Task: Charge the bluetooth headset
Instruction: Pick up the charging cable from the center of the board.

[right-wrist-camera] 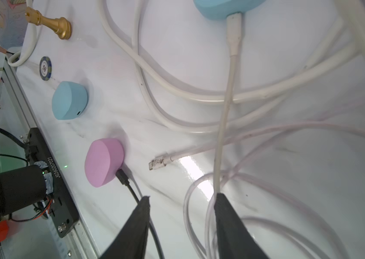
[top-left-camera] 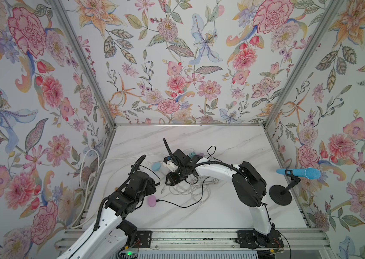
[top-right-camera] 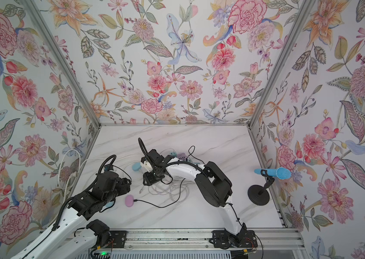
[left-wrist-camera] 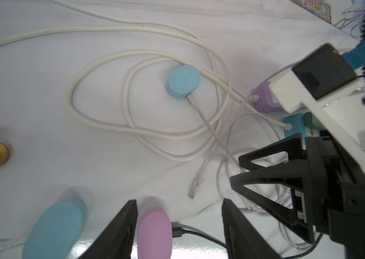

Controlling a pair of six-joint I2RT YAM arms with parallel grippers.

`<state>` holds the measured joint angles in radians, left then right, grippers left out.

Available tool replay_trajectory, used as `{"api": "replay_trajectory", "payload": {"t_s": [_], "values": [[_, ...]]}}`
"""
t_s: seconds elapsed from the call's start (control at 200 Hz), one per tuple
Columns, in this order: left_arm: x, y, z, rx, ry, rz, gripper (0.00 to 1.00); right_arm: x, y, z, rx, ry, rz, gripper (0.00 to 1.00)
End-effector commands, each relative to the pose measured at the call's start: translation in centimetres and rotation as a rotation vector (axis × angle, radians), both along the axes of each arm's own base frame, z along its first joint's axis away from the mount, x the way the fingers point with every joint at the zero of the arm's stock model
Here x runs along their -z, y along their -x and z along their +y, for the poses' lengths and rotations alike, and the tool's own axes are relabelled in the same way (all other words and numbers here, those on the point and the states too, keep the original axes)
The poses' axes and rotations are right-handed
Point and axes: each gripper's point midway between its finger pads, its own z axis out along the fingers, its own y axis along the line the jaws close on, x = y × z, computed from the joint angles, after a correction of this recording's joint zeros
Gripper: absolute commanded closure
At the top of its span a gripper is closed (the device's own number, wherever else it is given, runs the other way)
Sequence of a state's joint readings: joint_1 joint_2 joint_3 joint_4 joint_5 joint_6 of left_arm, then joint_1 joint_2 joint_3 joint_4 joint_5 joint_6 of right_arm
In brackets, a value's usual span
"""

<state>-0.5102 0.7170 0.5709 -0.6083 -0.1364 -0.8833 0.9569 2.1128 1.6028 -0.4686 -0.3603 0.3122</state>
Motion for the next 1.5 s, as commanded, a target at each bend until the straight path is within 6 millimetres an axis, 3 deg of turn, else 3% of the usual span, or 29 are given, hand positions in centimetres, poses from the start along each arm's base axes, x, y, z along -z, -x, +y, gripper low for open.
{"api": "replay_trajectory", "payload": {"t_s": [0.0,0.075,0.25,0.545,0.635,0.69,0.866,1.301,1.401,1.496], "values": [[1.2,0.3,1.0,-0.038,-0.029,0.029,0.38,0.7,-0.6,0.8,0.008,0.045,-0.037,0.57],[1.9,0.1,0.4,-0.006,-0.025,0.035,0.40,1.1,-0.7,0.8,0.028,0.050,-0.021,0.58],[4.4,-0.3,-0.9,0.068,-0.057,0.109,0.43,-0.4,-0.7,-0.5,0.057,0.031,-0.044,0.61],[6.3,-2.4,-4.0,0.206,-0.094,0.132,0.43,-6.6,-2.5,-6.3,0.234,-0.136,-0.071,0.61],[7.1,-2.8,-5.6,0.273,-0.102,0.144,0.59,-8.0,-3.1,-8.0,0.278,-0.163,-0.076,0.60],[7.5,-2.9,-6.6,0.315,-0.119,0.153,0.63,-8.5,-3.4,-8.8,0.298,-0.176,-0.079,0.60],[8.3,-3.4,-8.9,0.407,-0.118,0.145,0.65,-9.0,-3.9,-10.4,0.349,-0.207,-0.057,0.60],[10.9,-3.6,-8.8,0.450,-0.212,0.228,0.72,-9.3,-4.3,-11.2,0.370,-0.243,-0.023,0.60],[11.1,-3.7,-8.8,0.458,-0.225,0.237,0.83,-9.2,-4.3,-11.4,0.371,-0.243,-0.014,0.60],[11.2,-3.9,-8.9,0.466,-0.235,0.240,0.87,-9.1,-4.3,-11.4,0.373,-0.242,-0.011,0.60]]}}
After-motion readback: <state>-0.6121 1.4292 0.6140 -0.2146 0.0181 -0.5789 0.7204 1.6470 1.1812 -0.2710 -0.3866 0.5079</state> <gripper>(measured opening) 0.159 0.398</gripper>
